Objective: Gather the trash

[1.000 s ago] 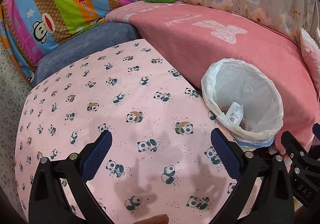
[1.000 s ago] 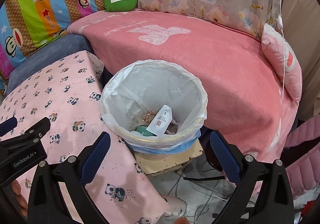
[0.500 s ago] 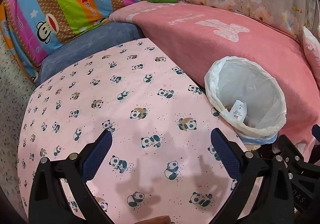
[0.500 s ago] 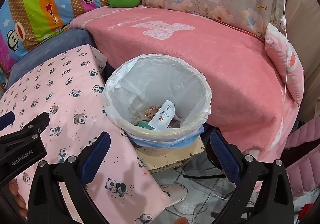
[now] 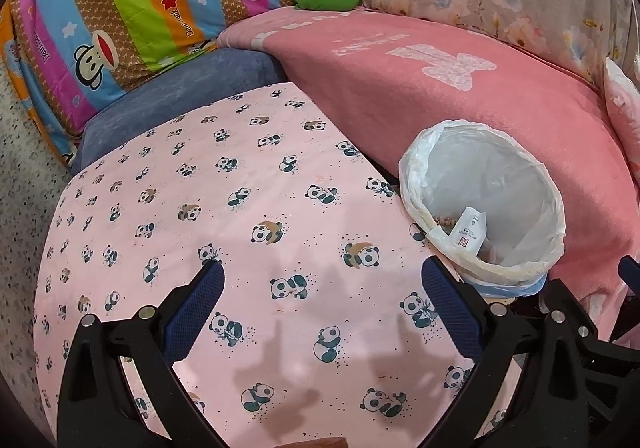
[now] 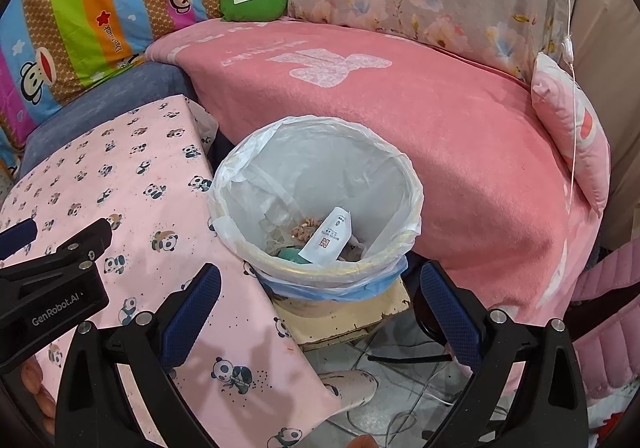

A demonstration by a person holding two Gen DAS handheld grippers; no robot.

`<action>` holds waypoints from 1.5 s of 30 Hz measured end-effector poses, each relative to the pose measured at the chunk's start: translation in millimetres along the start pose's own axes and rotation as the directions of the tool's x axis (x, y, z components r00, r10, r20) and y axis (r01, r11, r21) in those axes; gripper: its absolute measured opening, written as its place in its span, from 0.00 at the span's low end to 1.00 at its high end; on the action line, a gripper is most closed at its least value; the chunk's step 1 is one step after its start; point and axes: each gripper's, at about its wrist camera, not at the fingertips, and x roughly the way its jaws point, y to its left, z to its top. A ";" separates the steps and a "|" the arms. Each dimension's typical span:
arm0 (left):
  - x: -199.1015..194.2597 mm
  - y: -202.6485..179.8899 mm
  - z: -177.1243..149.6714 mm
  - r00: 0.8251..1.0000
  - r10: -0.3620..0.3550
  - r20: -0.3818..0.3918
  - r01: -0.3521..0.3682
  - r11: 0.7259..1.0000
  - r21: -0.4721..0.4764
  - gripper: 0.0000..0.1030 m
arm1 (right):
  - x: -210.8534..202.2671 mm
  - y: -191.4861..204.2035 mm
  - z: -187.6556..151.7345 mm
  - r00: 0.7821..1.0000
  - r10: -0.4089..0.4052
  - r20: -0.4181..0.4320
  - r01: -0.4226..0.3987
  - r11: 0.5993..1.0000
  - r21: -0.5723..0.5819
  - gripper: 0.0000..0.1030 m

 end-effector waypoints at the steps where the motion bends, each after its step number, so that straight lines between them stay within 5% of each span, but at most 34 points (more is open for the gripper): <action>1: 0.5 -2.1 1.2 1.000 0.002 0.002 -0.002 1.000 0.003 0.92 | 0.8 -0.7 0.9 1.000 -0.001 0.001 0.001 1.000 0.001 0.93; 45: 17.0 -23.6 17.4 0.999 0.031 0.009 -0.031 0.999 0.020 0.92 | 29.2 -23.3 7.3 1.000 -0.006 0.002 0.006 0.999 0.052 0.93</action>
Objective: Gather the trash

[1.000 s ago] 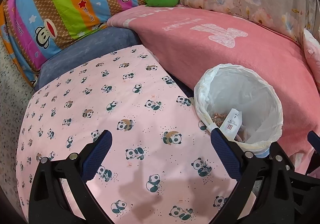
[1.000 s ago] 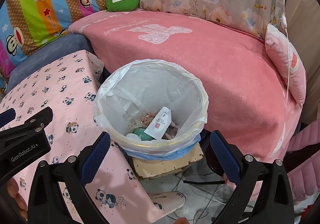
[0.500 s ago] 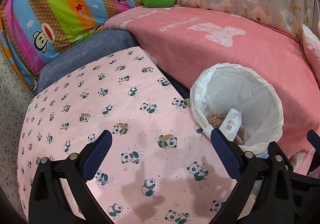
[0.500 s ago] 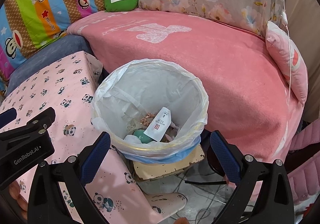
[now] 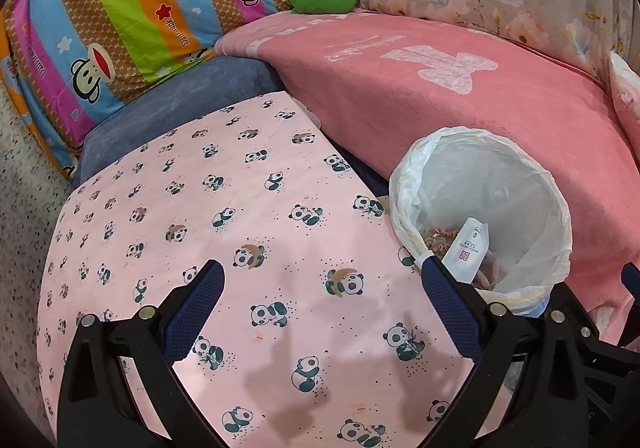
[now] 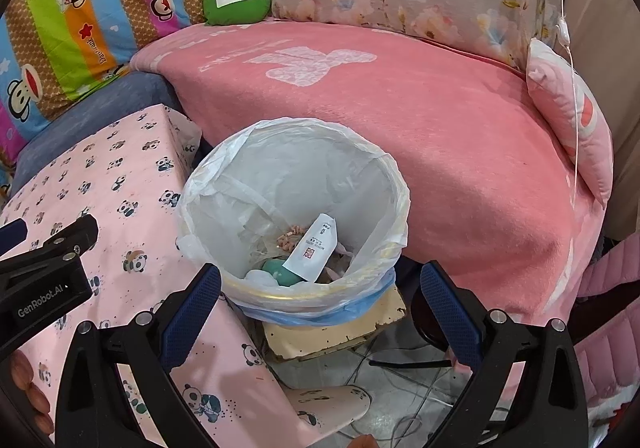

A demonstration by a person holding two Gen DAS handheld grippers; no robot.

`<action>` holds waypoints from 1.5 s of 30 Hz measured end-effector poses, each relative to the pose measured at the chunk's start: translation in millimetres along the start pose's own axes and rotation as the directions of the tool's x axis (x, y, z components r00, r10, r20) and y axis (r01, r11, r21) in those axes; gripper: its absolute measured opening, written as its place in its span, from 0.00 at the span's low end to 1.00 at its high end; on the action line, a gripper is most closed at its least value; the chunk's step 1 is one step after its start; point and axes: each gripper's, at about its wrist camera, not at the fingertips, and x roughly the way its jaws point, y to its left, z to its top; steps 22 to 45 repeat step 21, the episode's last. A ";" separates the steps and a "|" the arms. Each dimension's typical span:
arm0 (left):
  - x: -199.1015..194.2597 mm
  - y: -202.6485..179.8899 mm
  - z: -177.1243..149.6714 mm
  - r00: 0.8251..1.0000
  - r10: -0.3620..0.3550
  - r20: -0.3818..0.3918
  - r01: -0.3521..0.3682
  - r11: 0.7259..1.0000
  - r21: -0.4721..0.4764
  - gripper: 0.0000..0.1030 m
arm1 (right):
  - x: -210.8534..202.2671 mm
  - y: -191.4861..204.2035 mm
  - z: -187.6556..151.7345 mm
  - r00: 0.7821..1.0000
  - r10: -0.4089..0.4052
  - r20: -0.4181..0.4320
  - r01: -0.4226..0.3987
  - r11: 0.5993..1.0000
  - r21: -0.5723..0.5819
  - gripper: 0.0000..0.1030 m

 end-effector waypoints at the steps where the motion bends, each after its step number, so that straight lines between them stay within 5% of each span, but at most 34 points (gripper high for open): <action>1: 0.1 0.2 -0.4 1.000 0.000 -0.002 0.000 1.000 -0.001 0.92 | -0.2 -0.3 0.2 1.000 -0.001 0.000 0.001 1.000 0.002 0.93; 45: 5.9 2.4 -7.2 1.000 -0.011 -0.027 0.012 1.000 0.014 0.92 | -1.6 2.3 4.4 1.000 0.002 0.008 -0.002 1.000 -0.001 0.93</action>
